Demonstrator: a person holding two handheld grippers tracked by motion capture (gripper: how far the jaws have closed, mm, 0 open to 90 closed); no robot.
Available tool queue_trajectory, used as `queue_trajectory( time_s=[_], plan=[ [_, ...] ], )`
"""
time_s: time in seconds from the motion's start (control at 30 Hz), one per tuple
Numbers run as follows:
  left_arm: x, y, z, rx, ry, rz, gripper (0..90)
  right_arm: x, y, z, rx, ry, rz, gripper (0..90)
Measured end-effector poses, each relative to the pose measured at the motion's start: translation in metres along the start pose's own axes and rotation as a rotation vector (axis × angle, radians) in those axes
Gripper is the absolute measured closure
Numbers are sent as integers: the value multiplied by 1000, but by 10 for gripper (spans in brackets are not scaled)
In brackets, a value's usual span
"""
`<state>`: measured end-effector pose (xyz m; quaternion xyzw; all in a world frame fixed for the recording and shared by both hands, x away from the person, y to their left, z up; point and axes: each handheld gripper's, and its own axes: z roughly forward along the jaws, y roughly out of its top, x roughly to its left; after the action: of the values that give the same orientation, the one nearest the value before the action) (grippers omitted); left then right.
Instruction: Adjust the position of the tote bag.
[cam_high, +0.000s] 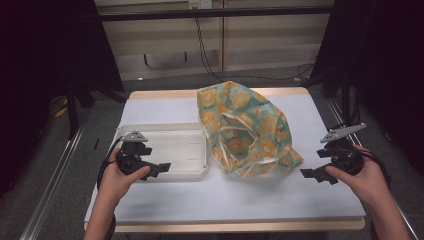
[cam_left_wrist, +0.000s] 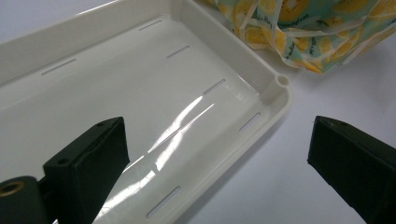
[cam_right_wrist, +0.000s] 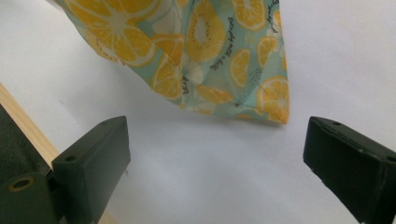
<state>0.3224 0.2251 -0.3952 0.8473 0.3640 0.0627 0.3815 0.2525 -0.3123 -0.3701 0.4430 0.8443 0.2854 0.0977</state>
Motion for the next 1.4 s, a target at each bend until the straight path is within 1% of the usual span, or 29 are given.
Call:
queue_trajectory(
  time_s=[0.1,0.17,0.23,0.3,0.37,0.43,0.47,0.53,0.57,0.6,0.63,0.67,0.7,0.73,0.8,0.9,0.93,0.97,1.07,1.1,1.13,1.23,1.27,1.3,1.33,1.37,1.4],
  plan=[
    [0,0,-1,-4,0,-5,49,0,2,-1,10,-16,6,72],
    [0,0,-1,-5,2,3,49,-1,3,-2,10,-1,6,72],
    [1,1,0,-5,-1,-1,49,-1,5,-2,16,-5,12,73],
    [1,1,0,1,-5,-2,49,-1,7,-4,25,-11,4,74],
    [2,1,0,6,-2,3,49,-1,10,-6,30,-10,-2,74],
    [1,0,1,6,5,-3,49,-1,12,-8,25,-1,-1,75],
    [1,0,2,3,-4,-9,49,-1,15,-12,22,4,8,77],
    [1,0,3,3,-4,-4,49,-3,19,-15,22,4,1,77],
    [0,0,3,6,-3,-3,49,-3,21,-17,27,6,10,77],
    [1,1,3,13,-7,6,49,-4,23,-19,29,2,4,77],
    [1,1,4,10,1,5,49,-5,25,-21,33,6,6,77],
    [1,1,4,10,1,5,49,-5,25,-21,33,6,6,77],
    [1,1,4,15,-3,7,49,-7,30,-24,29,17,7,78],
    [0,0,4,17,-4,0,49,-7,32,-26,31,17,5,78],
    [1,0,6,16,-7,5,49,-9,37,-29,35,17,6,78],
    [1,0,6,19,-4,6,49,-11,45,-32,43,14,2,78],
    [0,0,6,21,-5,-2,49,-11,47,-33,43,15,2,78],
    [1,0,7,26,-10,3,49,-12,50,-34,41,15,6,78],
    [0,0,8,23,-8,3,49,-13,54,-36,41,15,4,77],
    [0,0,9,22,-13,-1,49,-13,57,-37,44,15,-2,78],
    [1,0,9,31,-15,3,49,-12,59,-37,47,15,-2,78],
    [1,-1,10,27,-11,4,49,-11,68,-40,52,13,-12,80],
    [1,-1,10,26,-11,3,49,-11,68,-40,52,13,-12,80],
    [1,-1,9,30,-18,4,49,-12,72,-42,49,17,-11,80],
    [2,-1,9,30,-17,6,49,-12,74,-43,47,17,-7,80],
    [2,-1,9,26,-14,3,49,-13,75,-44,46,19,-14,80],
    [2,-1,9,26,-14,3,49,-12,77,-44,46,21,-8,82]
  ],
)
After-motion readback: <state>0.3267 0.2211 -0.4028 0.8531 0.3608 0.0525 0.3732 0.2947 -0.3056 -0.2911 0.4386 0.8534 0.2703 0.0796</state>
